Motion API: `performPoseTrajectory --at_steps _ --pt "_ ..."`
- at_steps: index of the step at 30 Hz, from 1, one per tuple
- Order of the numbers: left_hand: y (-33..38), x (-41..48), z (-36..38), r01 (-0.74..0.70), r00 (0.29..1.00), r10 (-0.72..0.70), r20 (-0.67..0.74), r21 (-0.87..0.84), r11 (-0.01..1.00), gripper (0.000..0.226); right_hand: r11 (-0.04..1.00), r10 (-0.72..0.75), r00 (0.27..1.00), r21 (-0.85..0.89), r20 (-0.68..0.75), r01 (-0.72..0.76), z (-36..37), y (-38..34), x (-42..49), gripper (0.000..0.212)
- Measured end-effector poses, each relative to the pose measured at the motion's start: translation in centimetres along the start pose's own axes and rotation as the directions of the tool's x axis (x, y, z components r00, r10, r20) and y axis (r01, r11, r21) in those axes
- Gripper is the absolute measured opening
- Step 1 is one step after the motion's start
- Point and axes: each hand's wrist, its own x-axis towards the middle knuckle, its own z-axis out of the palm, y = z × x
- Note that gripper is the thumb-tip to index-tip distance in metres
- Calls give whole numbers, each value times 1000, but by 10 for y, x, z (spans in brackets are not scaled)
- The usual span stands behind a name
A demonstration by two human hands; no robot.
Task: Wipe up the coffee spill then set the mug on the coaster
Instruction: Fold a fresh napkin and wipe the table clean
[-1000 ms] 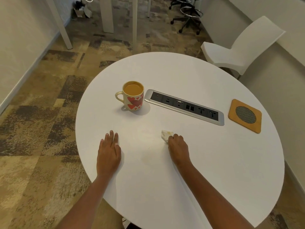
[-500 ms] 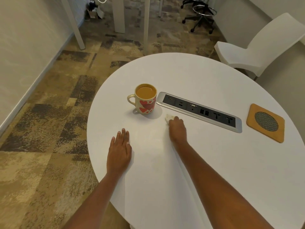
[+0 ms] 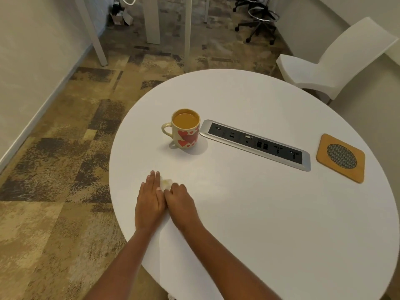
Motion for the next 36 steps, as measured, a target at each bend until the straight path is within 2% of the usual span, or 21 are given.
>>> performPoseTrajectory --at_steps 4,6,8,11,12,14,15,19,22,28,32,36 --pt "4 -18 9 -99 995 95 43 108 989 69 989 -31 998 -140 46 37 -16 27 -22 32" --pt "9 -30 15 -136 990 128 60 143 980 67 985 -3 996 -170 -93 -13 -34 47 -24 26" --pt "14 -35 16 -157 987 148 71 160 975 63 959 -59 952 -281 -299 -29 -57 67 -24 24" --pt "13 -37 20 -135 990 124 65 194 972 60 948 133 965 -257 -227 -191 -99 101 -28 29" --pt "11 -34 19 -126 991 116 60 195 973 61 932 166 952 -273 -259 -237 -110 114 -26 29" --pt "23 -80 25 -192 981 180 76 194 962 64 885 274 876 -252 -398 -391 -129 152 -85 31" --pt "21 -81 25 -189 980 169 109 211 959 65 861 289 849 -267 -442 -432 -136 161 -88 32" --pt "19 -78 24 -176 983 162 84 207 962 69 788 302 811 -348 -500 -508 -142 169 -102 31" --pt "20 -79 24 -177 983 165 79 200 964 70 771 339 765 -305 -547 -559 -131 167 -107 31" --pt "21 -76 23 -177 983 165 85 162 971 68 826 469 639 48 -610 -561 -94 147 -100 31" --pt "19 -57 22 -186 979 171 108 151 971 67 850 471 654 108 -591 -515 -70 118 -86 27" --pt "11 -31 19 -225 968 203 145 159 961 68 918 391 657 217 -645 -333 -28 71 -62 9"
